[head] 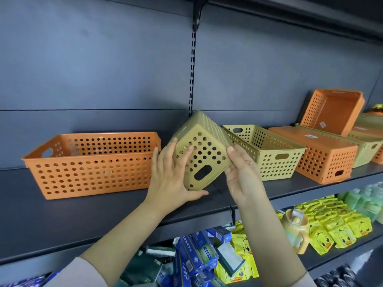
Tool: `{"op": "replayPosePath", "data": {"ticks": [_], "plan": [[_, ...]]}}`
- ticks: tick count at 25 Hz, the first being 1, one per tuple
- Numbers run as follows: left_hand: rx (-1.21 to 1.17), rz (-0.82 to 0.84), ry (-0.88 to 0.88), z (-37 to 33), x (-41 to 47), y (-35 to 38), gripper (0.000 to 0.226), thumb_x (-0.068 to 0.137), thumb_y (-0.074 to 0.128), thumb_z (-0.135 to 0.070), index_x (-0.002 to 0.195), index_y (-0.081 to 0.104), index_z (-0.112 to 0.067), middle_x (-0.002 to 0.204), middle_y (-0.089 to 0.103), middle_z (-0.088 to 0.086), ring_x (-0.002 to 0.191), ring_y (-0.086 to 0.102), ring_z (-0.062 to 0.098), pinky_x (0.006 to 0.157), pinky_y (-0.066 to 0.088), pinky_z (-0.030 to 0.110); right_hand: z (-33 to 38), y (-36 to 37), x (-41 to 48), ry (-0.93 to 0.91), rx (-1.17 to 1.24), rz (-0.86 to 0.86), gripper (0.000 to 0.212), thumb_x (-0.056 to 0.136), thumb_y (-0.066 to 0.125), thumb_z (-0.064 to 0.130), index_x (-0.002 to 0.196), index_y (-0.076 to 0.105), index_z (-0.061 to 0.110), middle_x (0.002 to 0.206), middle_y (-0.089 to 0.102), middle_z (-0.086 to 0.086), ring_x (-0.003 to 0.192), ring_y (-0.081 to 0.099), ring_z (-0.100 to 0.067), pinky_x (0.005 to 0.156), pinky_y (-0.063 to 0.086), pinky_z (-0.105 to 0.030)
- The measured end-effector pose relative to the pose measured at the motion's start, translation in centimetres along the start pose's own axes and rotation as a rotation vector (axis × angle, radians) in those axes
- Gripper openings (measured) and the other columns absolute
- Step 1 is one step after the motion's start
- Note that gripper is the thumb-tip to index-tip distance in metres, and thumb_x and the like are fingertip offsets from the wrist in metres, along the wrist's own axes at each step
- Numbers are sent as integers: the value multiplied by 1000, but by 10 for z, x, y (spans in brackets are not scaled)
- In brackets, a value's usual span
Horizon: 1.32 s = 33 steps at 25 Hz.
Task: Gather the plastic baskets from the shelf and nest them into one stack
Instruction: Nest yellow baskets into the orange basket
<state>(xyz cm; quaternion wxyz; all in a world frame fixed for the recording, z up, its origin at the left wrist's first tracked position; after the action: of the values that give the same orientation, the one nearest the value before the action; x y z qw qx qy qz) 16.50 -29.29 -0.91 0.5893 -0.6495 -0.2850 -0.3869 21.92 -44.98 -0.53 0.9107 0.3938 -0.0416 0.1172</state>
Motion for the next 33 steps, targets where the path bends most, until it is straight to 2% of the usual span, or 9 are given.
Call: {"op": "replayPosePath", "data": {"ticks": [6, 11, 17, 19, 22, 24, 27, 31, 33], "plan": [[-287, -131, -176, 1, 17, -37, 101, 57, 76, -65, 140, 32, -27, 154, 23, 19, 144, 24, 34, 114, 21, 44, 28, 42, -8, -132, -254, 214, 46, 93, 59, 13, 138, 50, 9, 130, 65, -12, 109, 68, -20, 96, 53, -35], [-713, -289, -363, 29, 41, -89, 86, 57, 75, -57, 129, 32, -38, 141, 33, -2, 134, 34, 12, 114, 32, 44, 46, 63, -13, -277, -656, 169, 82, 71, 65, 51, 147, 39, 30, 135, 58, 17, 125, 53, 3, 91, 44, -10], [-1073, -290, -545, 86, 50, -133, 71, 60, 75, -53, 119, 36, -45, 138, 46, -3, 124, 53, 12, 102, 48, 41, 15, 59, -5, -151, -937, 4, 118, 55, 62, 85, 152, 4, 50, 165, 5, 16, 151, 11, -12, 117, 19, -44], [-1188, -299, -588, 108, 46, -146, 59, 63, 74, -51, 110, 38, -48, 129, 54, -6, 113, 60, 9, 89, 54, 29, 2, 66, -5, -120, -930, -5, 114, 69, 62, 76, 151, -10, 46, 164, -4, 17, 151, 7, -14, 117, 15, -47], [-1305, -316, -696, 146, 33, -157, 40, 82, 72, -41, 109, 42, -42, 125, 61, -1, 103, 65, 12, 71, 53, 23, -17, 82, -4, -119, -893, 14, 105, 82, 62, 61, 154, -10, 39, 165, 4, 12, 150, 12, -13, 115, 18, -42], [-1314, -293, -786, 174, 23, -164, 32, 87, 67, -46, 110, 45, -38, 121, 64, 0, 100, 66, 15, 77, 53, 28, -29, 100, -4, -162, -849, 53, 101, 83, 65, 55, 155, -3, 37, 163, 17, 10, 149, 18, -12, 112, 21, -38], [-1286, -191, -860, 217, 9, -173, 55, 73, 65, -69, 114, 48, -36, 122, 66, 2, 108, 65, 19, 97, 50, 41, -51, 127, -2, -223, -704, 107, 92, 80, 75, 41, 149, 15, 35, 152, 41, 7, 137, 40, -11, 111, 31, -40], [-1384, -79, -805, 247, 2, -187, 82, 73, 63, -70, 138, 42, -24, 136, 61, -1, 118, 63, 11, 100, 49, 42, -71, 153, -3, -350, -625, 121, 75, 86, 72, 12, 144, 25, 27, 141, 45, 4, 111, 53, 0, 77, 47, -11], [-1369, -14, -737, 254, -2, -189, 90, 71, 67, -67, 143, 35, -24, 142, 55, -3, 121, 61, 8, 105, 47, 42, -79, 157, 0, -404, -600, 91, 67, 88, 69, 10, 139, 29, 27, 134, 48, 5, 106, 54, -6, 69, 47, -8]]}}
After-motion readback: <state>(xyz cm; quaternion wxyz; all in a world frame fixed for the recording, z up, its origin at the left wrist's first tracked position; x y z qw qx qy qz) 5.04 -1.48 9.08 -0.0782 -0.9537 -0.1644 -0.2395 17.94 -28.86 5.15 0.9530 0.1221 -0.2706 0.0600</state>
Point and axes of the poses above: each hand's wrist, its own x-axis towards the middle knuckle, its own y-axis out of the palm, z = x × y, the point moved 8 cm from there along x, towards the middle knuckle
